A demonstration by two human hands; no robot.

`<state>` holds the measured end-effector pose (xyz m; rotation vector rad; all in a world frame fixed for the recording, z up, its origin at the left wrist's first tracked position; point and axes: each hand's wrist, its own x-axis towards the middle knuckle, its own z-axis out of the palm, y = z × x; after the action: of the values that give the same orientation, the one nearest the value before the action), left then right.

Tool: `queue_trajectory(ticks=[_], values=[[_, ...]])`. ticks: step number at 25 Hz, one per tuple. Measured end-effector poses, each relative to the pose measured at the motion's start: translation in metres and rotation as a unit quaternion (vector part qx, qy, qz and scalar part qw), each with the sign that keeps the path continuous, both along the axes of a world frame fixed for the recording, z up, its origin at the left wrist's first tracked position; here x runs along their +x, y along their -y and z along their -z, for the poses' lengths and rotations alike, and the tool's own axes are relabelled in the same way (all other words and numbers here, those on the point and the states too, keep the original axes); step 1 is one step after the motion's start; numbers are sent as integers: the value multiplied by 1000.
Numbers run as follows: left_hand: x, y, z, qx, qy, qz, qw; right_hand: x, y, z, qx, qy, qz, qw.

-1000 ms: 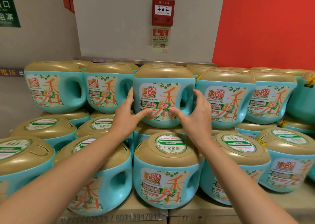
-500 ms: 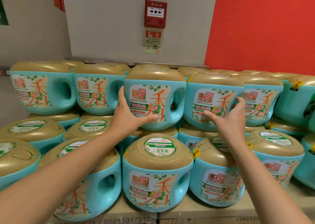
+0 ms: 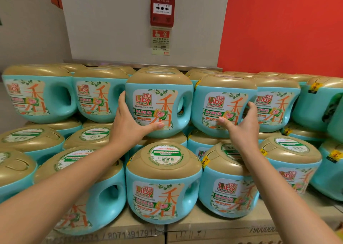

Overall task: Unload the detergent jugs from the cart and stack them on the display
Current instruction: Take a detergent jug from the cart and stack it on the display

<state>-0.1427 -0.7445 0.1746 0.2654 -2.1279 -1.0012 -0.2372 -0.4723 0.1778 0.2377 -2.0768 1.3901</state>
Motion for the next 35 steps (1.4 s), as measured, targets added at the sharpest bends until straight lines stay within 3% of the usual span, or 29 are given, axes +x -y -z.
queue_trajectory(ticks=[7, 12, 15, 18, 21, 25, 28, 35], values=[[6, -6, -4, -2, 42, -13, 999, 6, -2, -4, 19, 34, -1, 999], [26, -26, -12, -25, 29, -108, 993, 14, -19, -12, 68, 62, -39, 995], [52, -42, -9, 51, -55, -45, 996, 38, -42, -10, 67, -11, -16, 998], [88, -63, -1, 117, -87, 63, 987, 76, -72, 5, 7, -58, -74, 996], [123, -99, 20, 160, -39, 150, 975, 116, -106, 33, 7, -32, -130, 991], [171, -143, 70, 188, 33, 187, 964, 178, -154, 84, -6, 42, -159, 986], [208, -170, 110, 236, 73, 188, 951, 228, -187, 128, 7, 107, -142, 984], [319, -248, 201, 331, 230, 202, 893, 392, -250, 222, -96, 234, -36, 967]])
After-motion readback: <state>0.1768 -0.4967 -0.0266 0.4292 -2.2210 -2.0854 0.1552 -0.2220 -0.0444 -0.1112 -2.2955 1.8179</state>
